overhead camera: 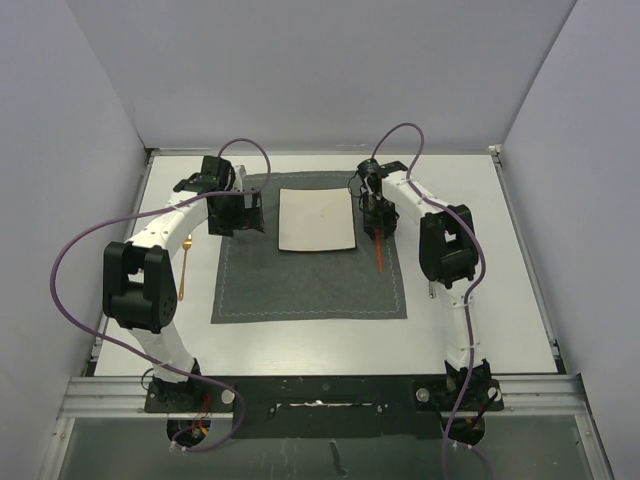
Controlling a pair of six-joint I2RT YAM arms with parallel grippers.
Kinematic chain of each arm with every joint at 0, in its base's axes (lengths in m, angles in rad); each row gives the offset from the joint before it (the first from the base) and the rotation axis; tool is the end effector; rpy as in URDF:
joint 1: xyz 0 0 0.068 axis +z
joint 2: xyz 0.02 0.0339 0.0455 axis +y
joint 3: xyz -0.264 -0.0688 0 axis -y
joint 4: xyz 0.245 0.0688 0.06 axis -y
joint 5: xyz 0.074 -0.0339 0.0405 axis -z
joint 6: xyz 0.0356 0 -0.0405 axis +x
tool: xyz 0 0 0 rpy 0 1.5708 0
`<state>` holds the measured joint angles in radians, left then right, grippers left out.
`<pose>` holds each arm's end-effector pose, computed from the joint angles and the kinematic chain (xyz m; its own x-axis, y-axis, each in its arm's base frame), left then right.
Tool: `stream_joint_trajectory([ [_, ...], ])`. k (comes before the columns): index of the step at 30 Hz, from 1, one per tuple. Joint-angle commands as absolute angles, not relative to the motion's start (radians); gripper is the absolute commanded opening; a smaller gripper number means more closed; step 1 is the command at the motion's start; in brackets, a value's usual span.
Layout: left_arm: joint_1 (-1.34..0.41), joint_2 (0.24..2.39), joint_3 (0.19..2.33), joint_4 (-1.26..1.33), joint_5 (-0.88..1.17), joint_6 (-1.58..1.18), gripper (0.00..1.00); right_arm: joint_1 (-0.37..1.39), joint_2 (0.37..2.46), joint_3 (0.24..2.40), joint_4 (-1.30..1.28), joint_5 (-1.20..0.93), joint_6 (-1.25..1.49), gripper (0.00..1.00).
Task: Set the dinner table for one person
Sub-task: Place the spoon on the napkin.
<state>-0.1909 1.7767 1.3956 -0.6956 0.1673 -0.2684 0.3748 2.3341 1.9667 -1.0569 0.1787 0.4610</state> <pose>0.3675 -0.0771 0.2404 -0.9036 -0.0917 -0.4184 0.0259 0.9633 -0.2671 0.4384 0.1657 0.1644 -0.9740 0.0872 -0.2090 0.1085 0.9898 -0.0926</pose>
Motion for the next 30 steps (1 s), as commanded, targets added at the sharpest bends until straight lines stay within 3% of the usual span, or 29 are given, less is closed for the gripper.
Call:
stream_joint_trajectory([
  [1, -0.193, 1.752, 1.429, -0.678, 0.167, -0.256, 0.98, 0.391, 2.351, 1.993, -1.057, 0.192, 0.478, 0.37],
  [22, -0.193, 1.735, 1.410, -0.654, 0.168, -0.252, 0.98, 0.390, 2.253, 1.986, -1.119, 0.283, 0.545, 0.41],
  [27, -0.194, 1.738, 1.410, -0.654, 0.168, -0.252, 0.98, 0.391, 2.138, 1.917, -1.025, 0.254, 0.545, 0.53],
  [30, -0.195, 1.738, 1.411, -0.653, 0.165, -0.252, 0.98, 0.392, 2.077, 1.885, -0.982, 0.236, 0.542, 0.54],
])
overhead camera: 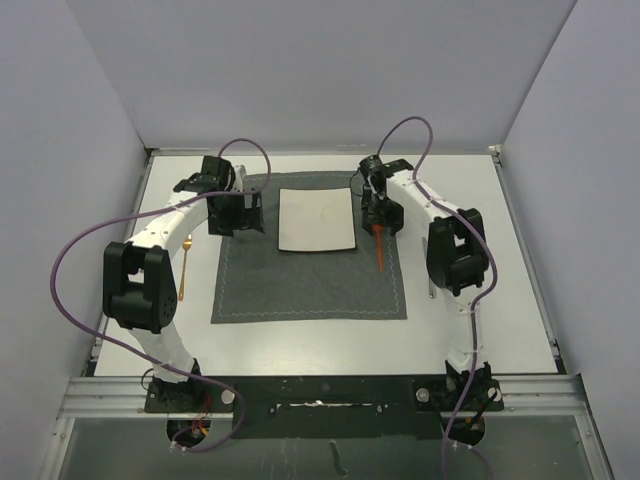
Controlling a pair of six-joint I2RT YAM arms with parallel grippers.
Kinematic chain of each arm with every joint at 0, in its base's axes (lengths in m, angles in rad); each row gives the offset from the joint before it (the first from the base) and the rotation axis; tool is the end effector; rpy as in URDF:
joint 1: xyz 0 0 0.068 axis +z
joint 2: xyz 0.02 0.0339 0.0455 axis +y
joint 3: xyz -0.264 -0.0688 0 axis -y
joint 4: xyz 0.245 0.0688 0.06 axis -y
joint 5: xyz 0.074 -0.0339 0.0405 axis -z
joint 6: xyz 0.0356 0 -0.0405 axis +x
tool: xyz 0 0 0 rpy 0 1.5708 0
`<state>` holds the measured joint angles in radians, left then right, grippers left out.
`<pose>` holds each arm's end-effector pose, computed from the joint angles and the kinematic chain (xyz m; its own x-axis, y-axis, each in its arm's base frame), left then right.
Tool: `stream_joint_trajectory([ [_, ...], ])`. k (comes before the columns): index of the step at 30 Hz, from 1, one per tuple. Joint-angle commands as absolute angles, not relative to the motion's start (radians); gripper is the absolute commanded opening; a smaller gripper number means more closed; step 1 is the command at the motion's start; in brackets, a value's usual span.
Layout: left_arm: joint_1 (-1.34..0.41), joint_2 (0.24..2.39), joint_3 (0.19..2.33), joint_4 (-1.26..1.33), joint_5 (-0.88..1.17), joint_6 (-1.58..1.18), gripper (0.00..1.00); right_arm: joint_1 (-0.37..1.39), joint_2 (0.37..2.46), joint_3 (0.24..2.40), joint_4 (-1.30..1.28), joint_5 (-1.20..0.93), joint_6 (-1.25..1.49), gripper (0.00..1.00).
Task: Set the dinner table for one person
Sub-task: Place the spoon on the napkin.
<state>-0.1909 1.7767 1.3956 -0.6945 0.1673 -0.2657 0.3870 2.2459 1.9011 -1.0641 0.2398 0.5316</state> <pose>0.3676 -0.0771 0.2405 -0.9031 -0.0892 -0.4201 0.0287 0.9635 -0.2662 0.4230 0.1633 0.1861 -0.9557 0.1422 -0.2578 0.1778 0.9767 -0.1203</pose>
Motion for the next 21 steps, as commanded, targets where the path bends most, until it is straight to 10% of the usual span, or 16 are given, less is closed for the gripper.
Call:
stream_joint_trajectory([
  [1, -0.193, 1.737, 1.411, -0.654, 0.164, -0.252, 0.98, 0.392, 2.060, 1.874, -0.970, 0.237, 0.543, 0.54],
  [5, -0.195, 1.736, 1.409, -0.655, 0.164, -0.252, 0.98, 0.390, 2.015, 1.846, -0.957, 0.251, 0.544, 0.48],
  [10, -0.194, 1.734, 1.408, -0.656, 0.162, -0.250, 0.98, 0.380, 2.026, 1.823, -0.970, 0.260, 0.547, 0.00],
  [21, -0.194, 1.736, 1.409, -0.658, 0.163, -0.249, 0.98, 0.335, 2.086, 1.736, -0.951, 0.249, 0.555, 0.00],
])
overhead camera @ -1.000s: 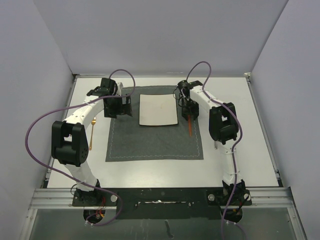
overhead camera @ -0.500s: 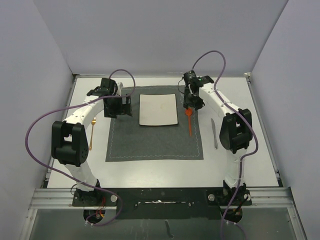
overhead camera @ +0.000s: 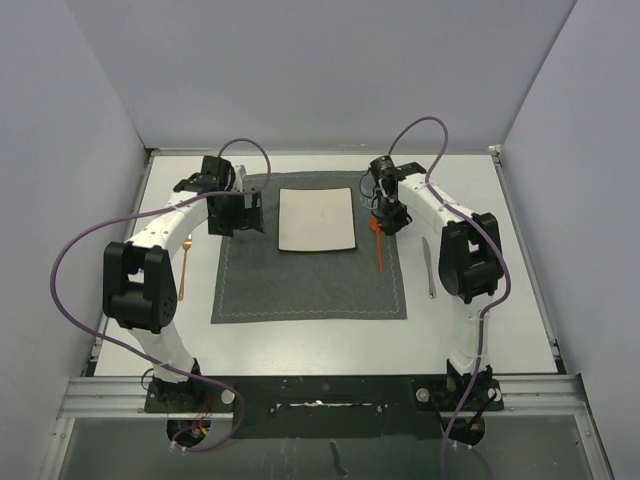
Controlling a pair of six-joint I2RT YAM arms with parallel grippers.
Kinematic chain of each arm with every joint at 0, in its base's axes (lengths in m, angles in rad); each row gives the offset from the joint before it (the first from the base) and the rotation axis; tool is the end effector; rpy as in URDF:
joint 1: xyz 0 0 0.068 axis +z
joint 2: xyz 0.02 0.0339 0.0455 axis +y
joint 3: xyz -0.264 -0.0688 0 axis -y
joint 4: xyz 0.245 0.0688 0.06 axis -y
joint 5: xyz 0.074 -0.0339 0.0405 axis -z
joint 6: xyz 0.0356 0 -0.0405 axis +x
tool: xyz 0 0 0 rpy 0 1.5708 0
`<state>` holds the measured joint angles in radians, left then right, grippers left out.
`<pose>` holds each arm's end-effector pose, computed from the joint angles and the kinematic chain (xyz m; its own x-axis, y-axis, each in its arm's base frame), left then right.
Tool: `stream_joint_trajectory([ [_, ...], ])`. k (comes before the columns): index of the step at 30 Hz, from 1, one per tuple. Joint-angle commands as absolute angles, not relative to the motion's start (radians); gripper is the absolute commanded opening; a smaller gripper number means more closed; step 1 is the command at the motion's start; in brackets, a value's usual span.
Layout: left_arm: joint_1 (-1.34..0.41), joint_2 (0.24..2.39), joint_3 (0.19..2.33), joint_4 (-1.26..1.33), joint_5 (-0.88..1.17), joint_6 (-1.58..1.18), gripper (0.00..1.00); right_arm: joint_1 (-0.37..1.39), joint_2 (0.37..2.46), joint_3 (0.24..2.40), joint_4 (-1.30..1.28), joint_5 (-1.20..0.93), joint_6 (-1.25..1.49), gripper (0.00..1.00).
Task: Set the dinner table for one person
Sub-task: Place the spoon on the napkin, then adjust the napkin at the center of the board.
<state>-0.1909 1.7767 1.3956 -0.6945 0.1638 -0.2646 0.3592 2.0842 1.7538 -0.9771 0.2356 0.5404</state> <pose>0.3676 -0.0770 0.2405 -0.9027 -0.0883 -0.4211 0.0282 0.9644 -0.2628 0.4047 0.1431 0.2159 -0.9217 0.1883 -0.3391 0.2207 0.9735 -0.0594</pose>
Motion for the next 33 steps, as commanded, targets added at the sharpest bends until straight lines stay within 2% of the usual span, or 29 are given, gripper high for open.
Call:
stream_joint_trajectory([
  [1, -0.194, 1.738, 1.410, -0.658, 0.163, -0.249, 0.98, 0.331, 2.089, 1.729, -0.946, 0.250, 0.555, 0.00],
  [13, -0.195, 1.744, 1.408, -0.658, 0.154, -0.247, 0.98, 0.303, 2.120, 1.671, -0.886, 0.207, 0.555, 0.00],
  [33, -0.193, 1.758, 1.417, -0.663, 0.152, -0.247, 0.98, 0.304, 2.198, 1.717, -0.910, 0.200, 0.545, 0.00],
])
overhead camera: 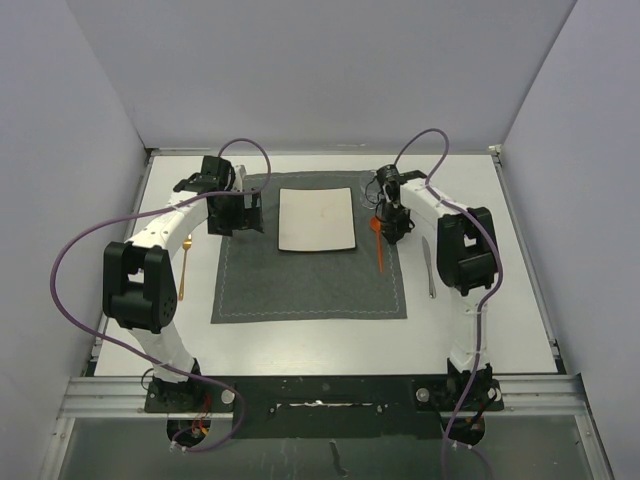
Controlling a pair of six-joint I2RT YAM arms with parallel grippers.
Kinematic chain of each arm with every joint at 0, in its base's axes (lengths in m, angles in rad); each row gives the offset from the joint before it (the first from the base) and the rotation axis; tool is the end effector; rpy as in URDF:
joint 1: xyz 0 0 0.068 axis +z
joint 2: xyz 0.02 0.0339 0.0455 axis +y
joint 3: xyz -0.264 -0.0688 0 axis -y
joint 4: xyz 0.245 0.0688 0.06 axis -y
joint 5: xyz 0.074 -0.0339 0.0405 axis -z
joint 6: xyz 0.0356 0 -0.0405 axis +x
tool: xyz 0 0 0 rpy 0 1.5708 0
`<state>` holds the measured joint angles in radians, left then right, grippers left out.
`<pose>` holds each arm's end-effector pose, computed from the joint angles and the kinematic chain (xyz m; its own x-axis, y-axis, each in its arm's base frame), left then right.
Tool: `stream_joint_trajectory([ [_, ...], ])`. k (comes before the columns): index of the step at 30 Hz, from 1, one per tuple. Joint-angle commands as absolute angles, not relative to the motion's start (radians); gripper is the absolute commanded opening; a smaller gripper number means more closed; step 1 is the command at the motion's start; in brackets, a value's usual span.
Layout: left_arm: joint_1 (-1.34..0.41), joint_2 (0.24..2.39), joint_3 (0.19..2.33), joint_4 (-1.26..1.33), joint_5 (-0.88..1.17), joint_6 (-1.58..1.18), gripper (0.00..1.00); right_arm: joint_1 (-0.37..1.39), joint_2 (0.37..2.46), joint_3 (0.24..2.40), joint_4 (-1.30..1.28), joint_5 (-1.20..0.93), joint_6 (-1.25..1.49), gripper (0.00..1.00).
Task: Set the dinner table for one person
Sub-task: Adjust the napkin at the center of the board.
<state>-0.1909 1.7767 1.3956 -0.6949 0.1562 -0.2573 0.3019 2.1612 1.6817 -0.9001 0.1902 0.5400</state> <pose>0.3677 -0.0767 0.2404 -0.9018 -0.0817 -0.4244 0.0315 0.9669 -0.2532 0.4152 0.1222 0.1660 -0.9365 0.2371 -0.2584 0.2609 0.9634 -0.0615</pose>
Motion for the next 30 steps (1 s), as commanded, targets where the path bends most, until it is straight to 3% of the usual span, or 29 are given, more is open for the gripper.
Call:
stream_joint_trajectory([
  [1, -0.193, 1.757, 1.417, -0.663, 0.152, -0.247, 0.98, 0.304, 2.205, 1.715, -0.915, 0.202, 0.545, 0.00],
  [30, -0.193, 1.750, 1.410, -0.663, 0.150, -0.247, 0.98, 0.252, 2.200, 1.625, -0.950, 0.233, 0.537, 0.00],
])
